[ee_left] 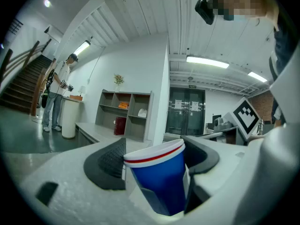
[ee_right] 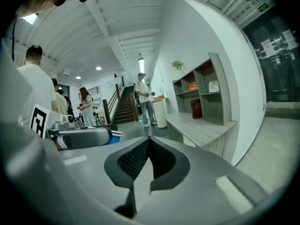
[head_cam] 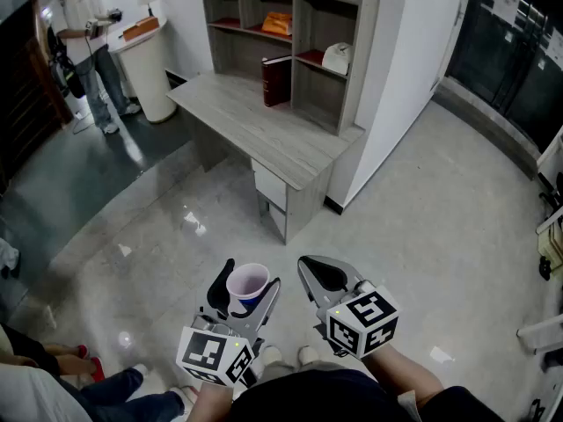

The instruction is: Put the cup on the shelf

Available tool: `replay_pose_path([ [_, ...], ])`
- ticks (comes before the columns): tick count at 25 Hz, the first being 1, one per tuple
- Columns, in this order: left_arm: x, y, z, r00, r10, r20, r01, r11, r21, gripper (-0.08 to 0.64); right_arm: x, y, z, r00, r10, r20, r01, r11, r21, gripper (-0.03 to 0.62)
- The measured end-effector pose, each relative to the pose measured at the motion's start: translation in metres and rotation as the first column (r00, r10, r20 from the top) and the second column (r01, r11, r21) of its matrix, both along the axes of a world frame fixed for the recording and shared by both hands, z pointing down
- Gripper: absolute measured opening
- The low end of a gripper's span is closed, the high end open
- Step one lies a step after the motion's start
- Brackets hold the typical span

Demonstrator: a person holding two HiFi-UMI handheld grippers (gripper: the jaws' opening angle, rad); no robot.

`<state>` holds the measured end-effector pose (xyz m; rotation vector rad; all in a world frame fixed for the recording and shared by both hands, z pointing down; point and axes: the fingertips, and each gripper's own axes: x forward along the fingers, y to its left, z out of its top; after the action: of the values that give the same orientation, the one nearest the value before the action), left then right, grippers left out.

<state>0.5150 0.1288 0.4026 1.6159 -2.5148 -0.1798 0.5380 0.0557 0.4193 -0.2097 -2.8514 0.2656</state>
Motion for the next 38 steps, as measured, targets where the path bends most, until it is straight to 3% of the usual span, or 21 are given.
replay_pose_path([
  [17,-0.032,0.047,0.0,1.0,-0.01,0.021,0.01,1.0,-0.018,0.357,-0.047,0.048,0.004,0.999,-0.038,-0.002,0.038,0.999,-0.026,0.0],
  [23,-0.05,0.079,0.006,0.999,-0.049,0.009,0.049,0.999,-0.021,0.357,-0.066,0.077,0.01,0.998,-0.057,-0.021,0.056,0.998,-0.015,0.0],
  [31,-0.085,0.102,0.012,0.995,-0.095,-0.022,0.094,0.995,-0.025,0.357,-0.105,0.098,0.017,0.995,-0.081,-0.05,0.08,0.996,-0.023,0.0],
  [38,-0.135,0.082,0.015,0.993,-0.113,-0.023,0.112,0.993,-0.033,0.357,-0.161,0.077,0.023,0.994,-0.097,-0.053,0.095,0.995,-0.034,0.0],
])
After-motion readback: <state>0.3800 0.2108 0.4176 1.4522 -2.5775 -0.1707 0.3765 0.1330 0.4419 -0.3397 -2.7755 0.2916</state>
